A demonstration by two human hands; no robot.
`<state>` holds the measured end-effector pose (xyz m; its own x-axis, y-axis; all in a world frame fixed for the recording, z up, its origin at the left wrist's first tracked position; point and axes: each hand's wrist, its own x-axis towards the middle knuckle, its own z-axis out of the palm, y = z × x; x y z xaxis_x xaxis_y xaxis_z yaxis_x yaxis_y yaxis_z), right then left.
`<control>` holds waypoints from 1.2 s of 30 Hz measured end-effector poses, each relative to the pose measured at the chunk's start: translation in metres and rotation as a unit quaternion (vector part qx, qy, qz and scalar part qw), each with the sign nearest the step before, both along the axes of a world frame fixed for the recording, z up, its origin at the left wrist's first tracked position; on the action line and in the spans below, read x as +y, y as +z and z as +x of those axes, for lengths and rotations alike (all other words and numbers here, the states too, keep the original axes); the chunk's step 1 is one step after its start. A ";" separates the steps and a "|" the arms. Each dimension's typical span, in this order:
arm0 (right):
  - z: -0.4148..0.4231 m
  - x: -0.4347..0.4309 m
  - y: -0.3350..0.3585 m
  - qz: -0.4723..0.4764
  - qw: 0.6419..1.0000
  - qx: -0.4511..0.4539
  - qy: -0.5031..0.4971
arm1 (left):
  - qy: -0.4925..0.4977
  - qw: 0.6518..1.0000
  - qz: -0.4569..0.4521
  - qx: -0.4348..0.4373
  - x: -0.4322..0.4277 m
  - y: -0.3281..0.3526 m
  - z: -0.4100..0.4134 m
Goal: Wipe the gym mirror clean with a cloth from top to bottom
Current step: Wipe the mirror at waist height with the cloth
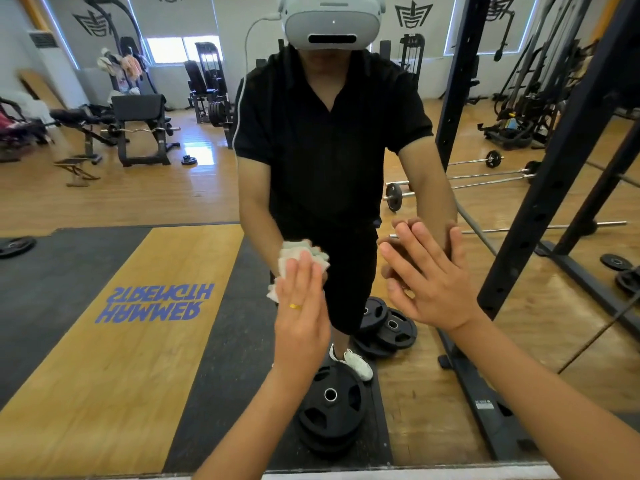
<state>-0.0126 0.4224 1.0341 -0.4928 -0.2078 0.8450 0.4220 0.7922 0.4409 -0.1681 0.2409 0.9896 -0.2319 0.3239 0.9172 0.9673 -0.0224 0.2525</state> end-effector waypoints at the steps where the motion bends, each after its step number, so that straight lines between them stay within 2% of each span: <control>1: 0.000 0.000 0.001 0.000 1.000 -0.001 -0.001 | -0.002 1.000 -0.017 0.020 0.003 -0.004 0.004; 6: 0.000 -0.001 0.000 -0.006 1.000 0.002 -0.002 | 0.041 0.991 -0.056 0.112 -0.007 -0.009 -0.018; 11: -0.001 -0.001 0.001 -0.002 1.000 0.017 0.008 | 0.086 0.996 0.007 -0.013 -0.030 -0.003 -0.042; 15: -0.001 -0.002 0.001 -0.005 1.000 0.018 0.013 | 0.089 0.978 0.091 -0.163 0.008 0.009 0.013; 17: 0.000 -0.003 0.003 -0.012 1.000 0.018 0.018 | 0.065 0.975 0.104 -0.185 0.032 0.014 0.047; 20: 0.001 -0.003 0.003 -0.019 1.000 0.012 0.022 | 0.036 0.988 0.076 -0.129 0.044 0.007 0.057; 23: 0.002 -0.003 0.004 -0.018 0.999 0.013 0.026 | 0.050 0.996 0.038 -0.066 0.030 0.002 0.037; 27: 0.000 -0.003 0.003 -0.018 0.999 0.023 0.029 | 0.029 0.989 0.103 -0.098 0.024 0.046 0.034; 30: 0.001 -0.004 0.003 -0.024 0.999 0.020 0.038 | 0.006 0.994 0.102 -0.030 0.039 0.071 0.034; 33: 0.001 -0.004 0.003 -0.024 0.999 0.017 0.033 | 0.044 0.994 0.091 0.034 0.047 0.055 0.024; 36: 0.001 -0.005 0.004 -0.025 0.999 0.015 0.030 | 0.059 0.995 0.066 0.052 0.040 0.015 0.024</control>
